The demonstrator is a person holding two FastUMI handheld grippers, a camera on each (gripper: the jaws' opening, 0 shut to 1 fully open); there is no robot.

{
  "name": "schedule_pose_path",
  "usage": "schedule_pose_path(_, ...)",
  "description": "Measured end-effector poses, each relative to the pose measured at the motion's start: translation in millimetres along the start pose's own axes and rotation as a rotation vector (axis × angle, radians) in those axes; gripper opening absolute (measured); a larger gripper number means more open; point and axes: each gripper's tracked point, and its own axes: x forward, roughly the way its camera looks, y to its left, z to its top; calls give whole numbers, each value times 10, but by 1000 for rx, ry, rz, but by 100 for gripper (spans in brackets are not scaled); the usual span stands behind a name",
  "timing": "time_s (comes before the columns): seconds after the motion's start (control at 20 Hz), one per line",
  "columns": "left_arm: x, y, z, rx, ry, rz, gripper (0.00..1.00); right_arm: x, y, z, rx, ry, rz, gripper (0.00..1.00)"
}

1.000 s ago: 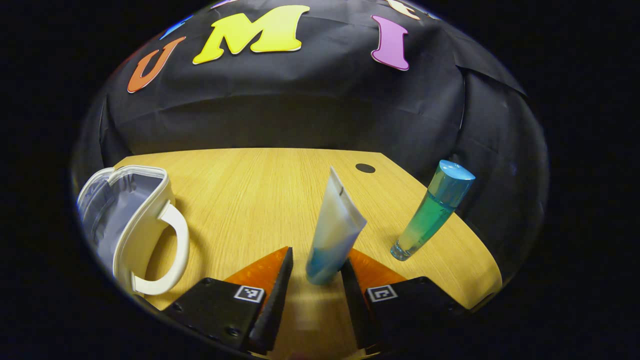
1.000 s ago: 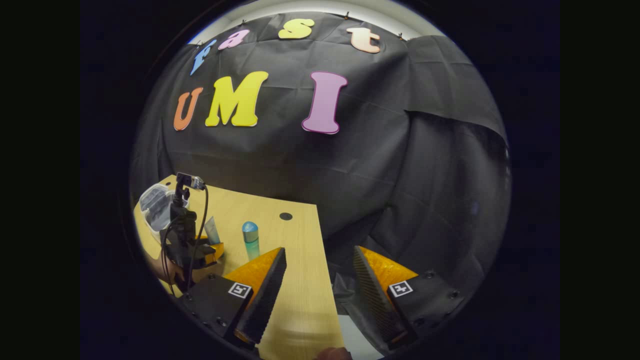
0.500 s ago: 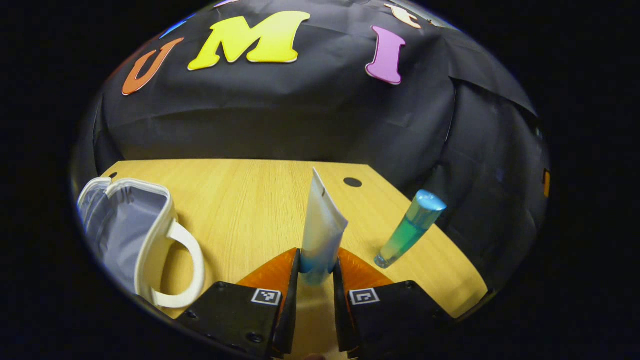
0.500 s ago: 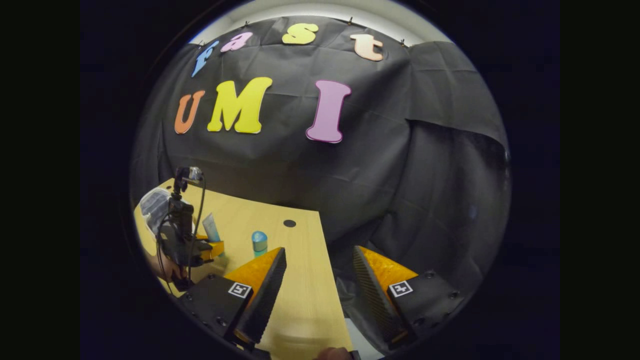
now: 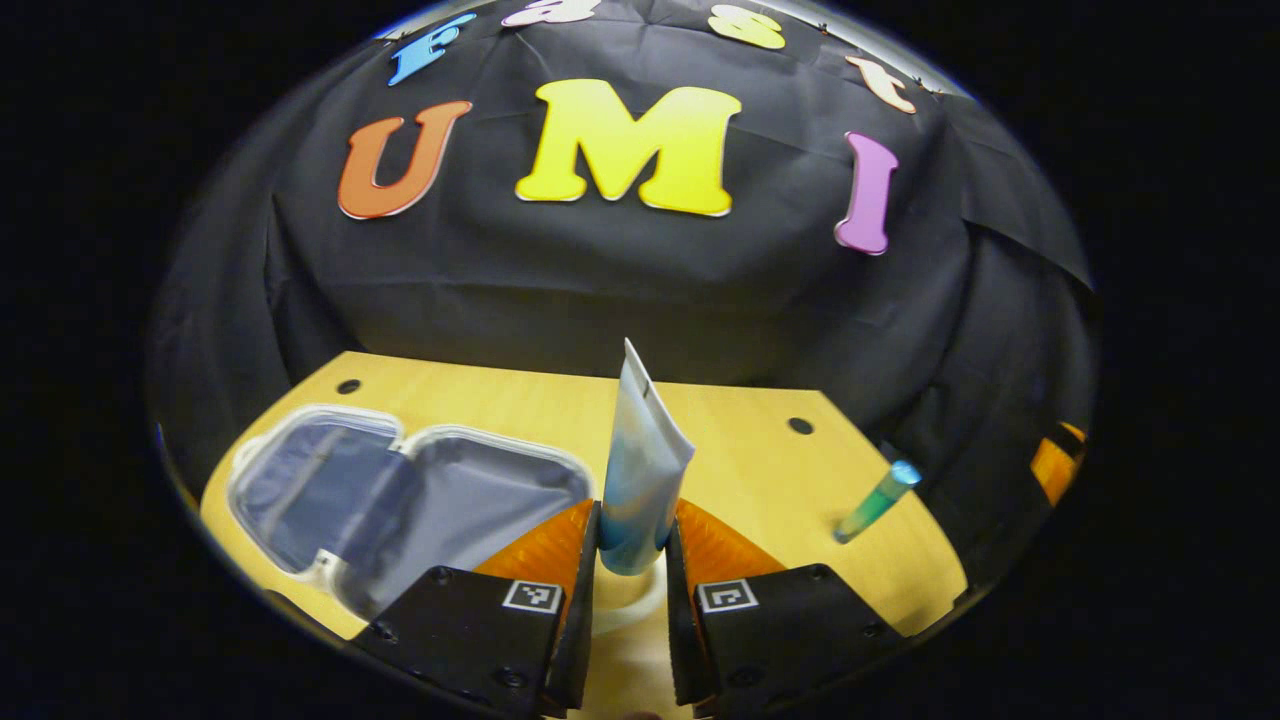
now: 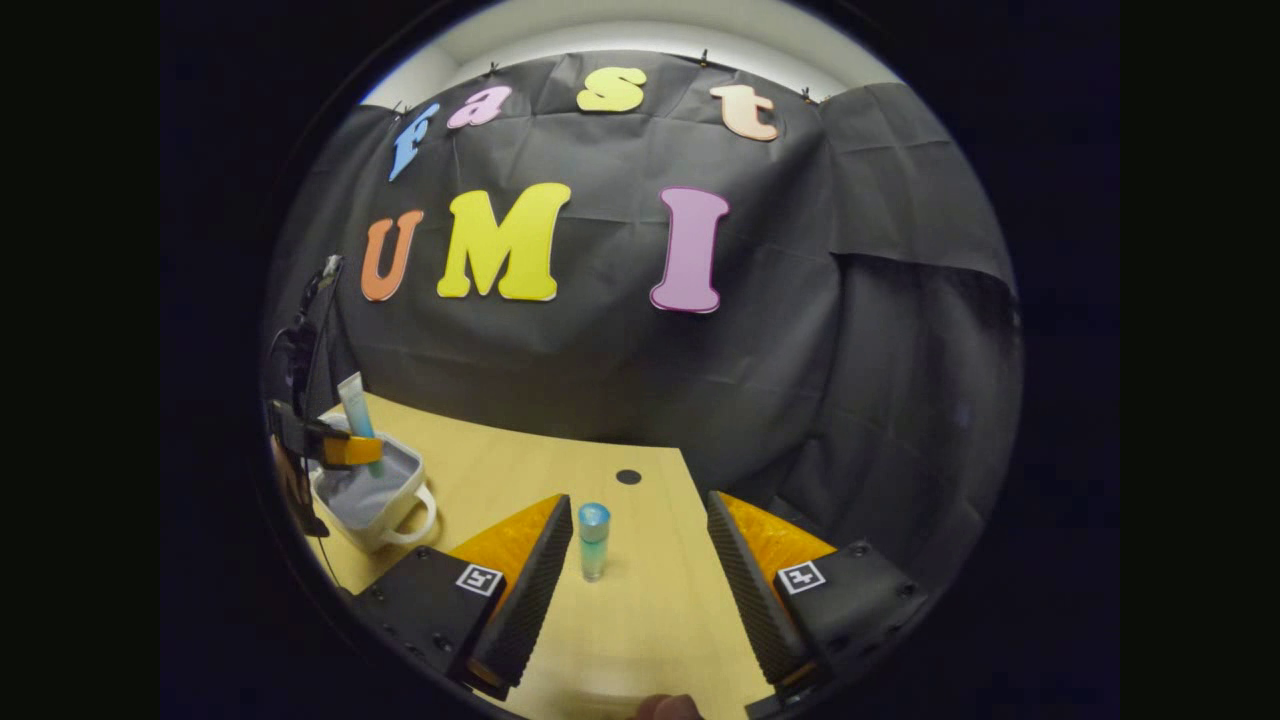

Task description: First open the suitcase, pack the skin care products into it, and then close the suitcase.

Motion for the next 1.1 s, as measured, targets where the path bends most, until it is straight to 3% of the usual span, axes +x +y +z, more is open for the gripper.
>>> schedule_pose_path(0.3,265,1237,-731,39,281,310,35,-10,279,125,-32,-11,13,81)
schedule_pose_path(0.45,367,1406,-1030,51,424,364,35,-29,293,146,-40,-6,9,81)
schedule_pose_path(0.85,464,1684,-1167,225,608,529,34,-96,-3,27,3,27,-46,81)
schedule_pose_path(1.05,540,1669,-1187,238,678,580,36,-139,-186,37,48,13,-69,81)
schedule_pose_path(1.1,568,1679,-1205,231,690,582,41,-155,-236,26,56,14,-75,81)
